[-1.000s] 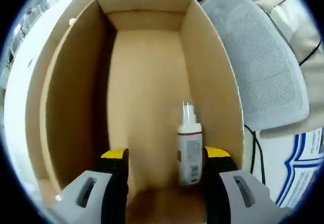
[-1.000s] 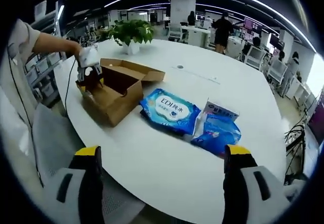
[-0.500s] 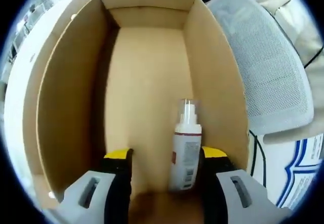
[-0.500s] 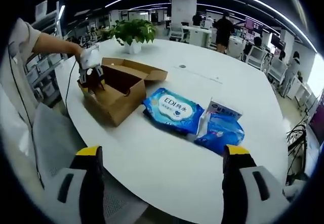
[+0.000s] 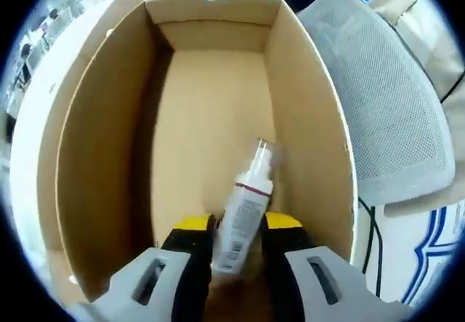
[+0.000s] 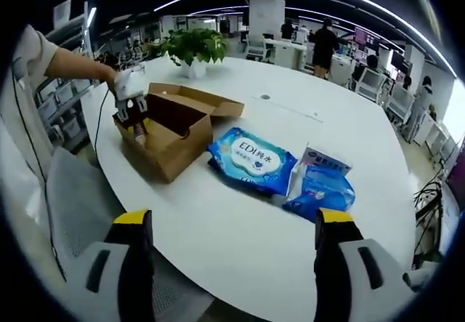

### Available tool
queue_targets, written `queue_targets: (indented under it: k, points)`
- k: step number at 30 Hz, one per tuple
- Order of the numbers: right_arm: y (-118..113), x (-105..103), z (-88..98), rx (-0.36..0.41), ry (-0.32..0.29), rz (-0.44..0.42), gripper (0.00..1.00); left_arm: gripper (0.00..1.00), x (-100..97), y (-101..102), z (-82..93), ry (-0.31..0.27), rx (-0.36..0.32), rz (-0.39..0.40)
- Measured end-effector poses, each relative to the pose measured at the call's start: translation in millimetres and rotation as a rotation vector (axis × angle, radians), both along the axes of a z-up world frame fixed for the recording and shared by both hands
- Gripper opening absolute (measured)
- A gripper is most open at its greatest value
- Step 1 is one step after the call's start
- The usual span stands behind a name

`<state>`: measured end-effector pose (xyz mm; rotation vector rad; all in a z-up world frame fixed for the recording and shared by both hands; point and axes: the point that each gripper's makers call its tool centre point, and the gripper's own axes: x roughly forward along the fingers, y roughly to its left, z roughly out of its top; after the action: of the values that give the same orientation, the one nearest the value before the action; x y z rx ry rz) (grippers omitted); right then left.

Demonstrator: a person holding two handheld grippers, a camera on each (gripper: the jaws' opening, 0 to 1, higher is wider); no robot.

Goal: Operate the shoe box by opening the lid, removing the specified soft item, and placing it in the target area until the item is outside and the box remains undamaged.

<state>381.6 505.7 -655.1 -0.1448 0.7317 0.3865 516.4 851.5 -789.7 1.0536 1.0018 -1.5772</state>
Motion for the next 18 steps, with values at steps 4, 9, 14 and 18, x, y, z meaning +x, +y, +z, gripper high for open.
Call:
queue_targets:
  k: [4, 9, 14, 18]
  points:
    - [0.3, 0.4, 0.0, 0.002, -0.004, 0.0, 0.86, 0.23, -3.2, -1.8, 1.5, -0.009, 0.004, -0.017]
    - [-1.0, 0.0, 1.7, 0.004, -0.015, 0.0, 0.84, 0.22, -2.7, -2.3, 2.6, -0.026, 0.008, 0.0]
    - [-0.5, -1.9, 1.8, 0.011, -0.018, 0.007, 0.81, 0.2, 1.1, -4.7, 1.8, -0.028, 0.006, 0.065]
    - [2.1, -3.1, 2.4, 0.017, -0.021, 0.017, 0.78, 0.19, -1.8, -8.6, 3.9, -0.012, 0.009, 0.119]
